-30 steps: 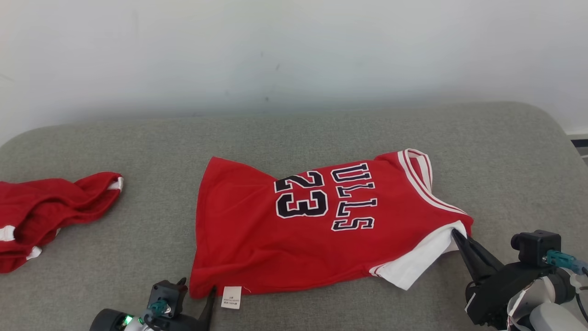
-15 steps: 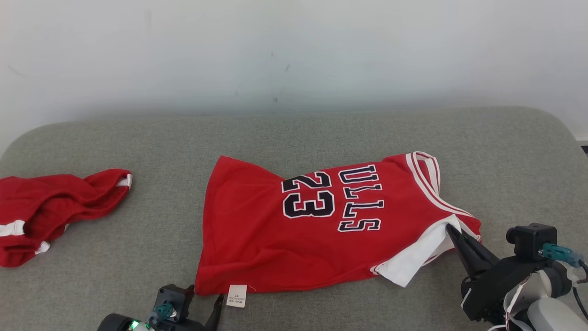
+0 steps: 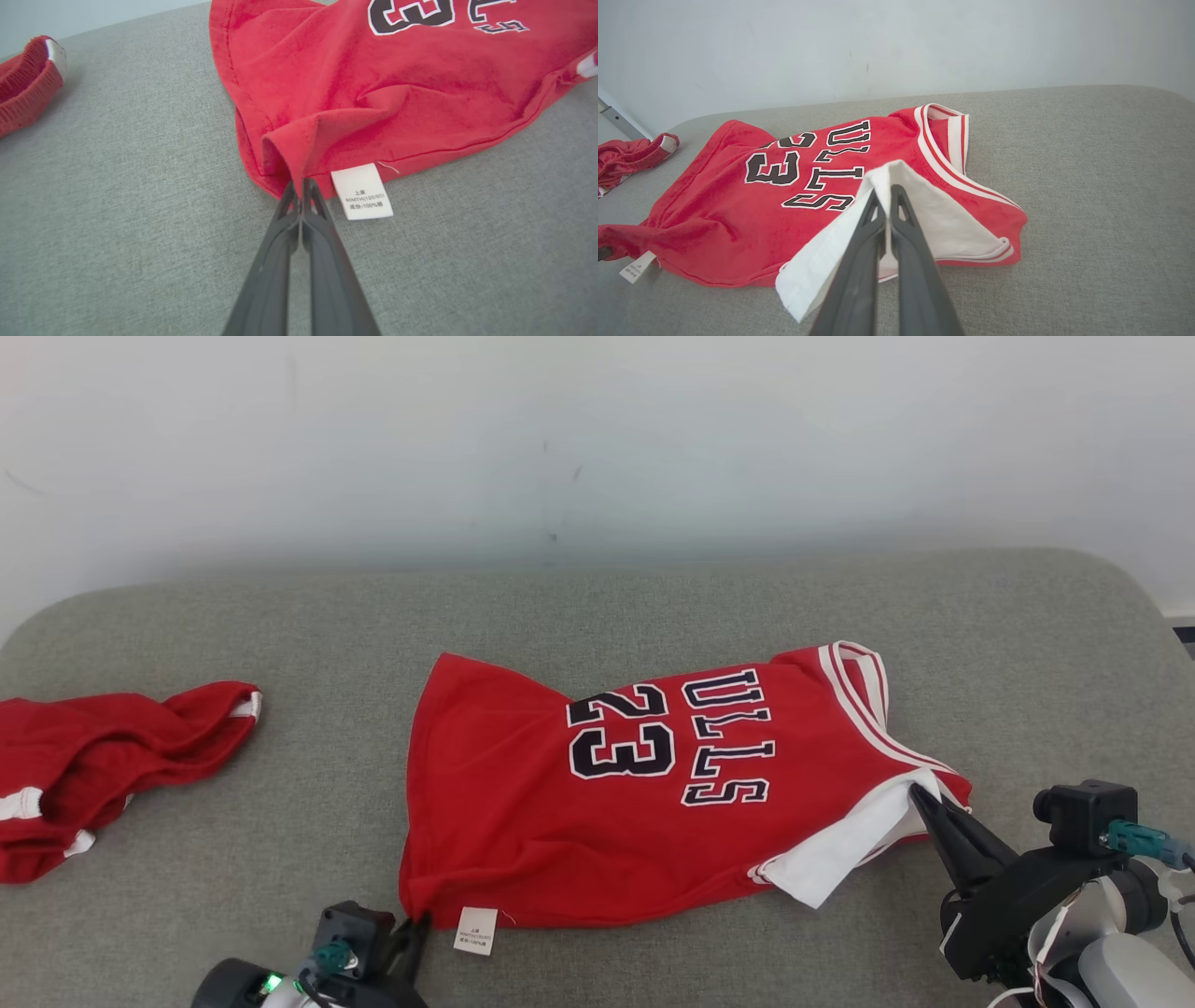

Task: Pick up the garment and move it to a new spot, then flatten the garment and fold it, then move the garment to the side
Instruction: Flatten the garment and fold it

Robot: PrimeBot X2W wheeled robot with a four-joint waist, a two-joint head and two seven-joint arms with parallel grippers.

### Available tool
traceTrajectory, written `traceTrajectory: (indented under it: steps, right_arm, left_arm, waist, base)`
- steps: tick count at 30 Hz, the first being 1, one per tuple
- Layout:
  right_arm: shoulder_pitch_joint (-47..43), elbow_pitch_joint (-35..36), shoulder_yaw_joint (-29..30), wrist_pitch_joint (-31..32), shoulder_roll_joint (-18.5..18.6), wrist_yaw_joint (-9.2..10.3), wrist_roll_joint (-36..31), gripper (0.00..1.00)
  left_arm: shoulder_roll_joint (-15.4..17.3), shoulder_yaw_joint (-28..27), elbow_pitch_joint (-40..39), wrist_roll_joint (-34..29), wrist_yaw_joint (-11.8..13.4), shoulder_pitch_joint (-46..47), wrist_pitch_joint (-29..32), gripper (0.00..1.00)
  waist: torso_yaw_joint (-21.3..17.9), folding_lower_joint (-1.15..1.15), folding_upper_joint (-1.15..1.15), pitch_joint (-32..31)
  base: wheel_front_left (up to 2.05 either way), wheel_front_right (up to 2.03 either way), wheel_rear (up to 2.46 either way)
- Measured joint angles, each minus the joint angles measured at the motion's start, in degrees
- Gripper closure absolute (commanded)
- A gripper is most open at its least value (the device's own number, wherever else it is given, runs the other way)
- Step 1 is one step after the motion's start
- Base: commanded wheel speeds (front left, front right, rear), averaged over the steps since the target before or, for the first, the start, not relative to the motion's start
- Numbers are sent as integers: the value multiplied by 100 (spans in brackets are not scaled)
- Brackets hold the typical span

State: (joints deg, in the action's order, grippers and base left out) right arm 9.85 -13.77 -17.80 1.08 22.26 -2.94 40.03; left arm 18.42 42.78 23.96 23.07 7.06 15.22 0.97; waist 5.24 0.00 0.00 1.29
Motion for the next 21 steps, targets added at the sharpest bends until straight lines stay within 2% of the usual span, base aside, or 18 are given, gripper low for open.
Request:
traceTrajectory:
  steps: [5, 7, 10, 13, 17, 19, 21]
  right_arm:
    - [-2, 44, 24, 49, -29, -1, 165, 100]
    - [8, 103, 24, 104, -38, -2, 192, 100]
    - [65, 143, -4, 254, -87, -31, 307, 100]
    - [346, 87, -69, 465, -107, -73, 375, 100]
    - [1083, -207, -62, 945, -272, -189, 840, 100]
    - [1606, -556, -47, 1250, -480, -193, 1178, 100]
    - [2270, -982, -93, 1569, -609, -181, 1195, 100]
  left_arm:
    - [143, -221, -145, 26, 0, -9, -2, 100]
    - [168, -355, -307, 243, -4, -75, 0, 100]
    - [136, -432, -568, 708, -211, -258, 40, 100]
    - [189, -564, -697, 831, -390, -144, 166, 100]
    - [256, -876, -641, 1154, -680, 712, 534, 100]
    - [236, -1092, -470, 1450, -826, 1323, 772, 100]
    - [193, -1306, -148, 1684, -955, 2003, 1079, 100]
  waist:
    - [-4, 0, 0, -52]
    - [-20, 0, 0, -63]
    - [-60, 0, 0, -25]
    - [-108, 0, 0, 68]
    - [-174, 1, 0, 271]
    - [-207, 1, 0, 400]
    - [-242, 2, 0, 542]
  base:
    - [0, 0, 0]
    - [0, 0, 0]
    - [0, 0, 0]
    - [0, 0, 0]
    - [0, 0, 0]
    - [0, 0, 0]
    - [0, 0, 0]
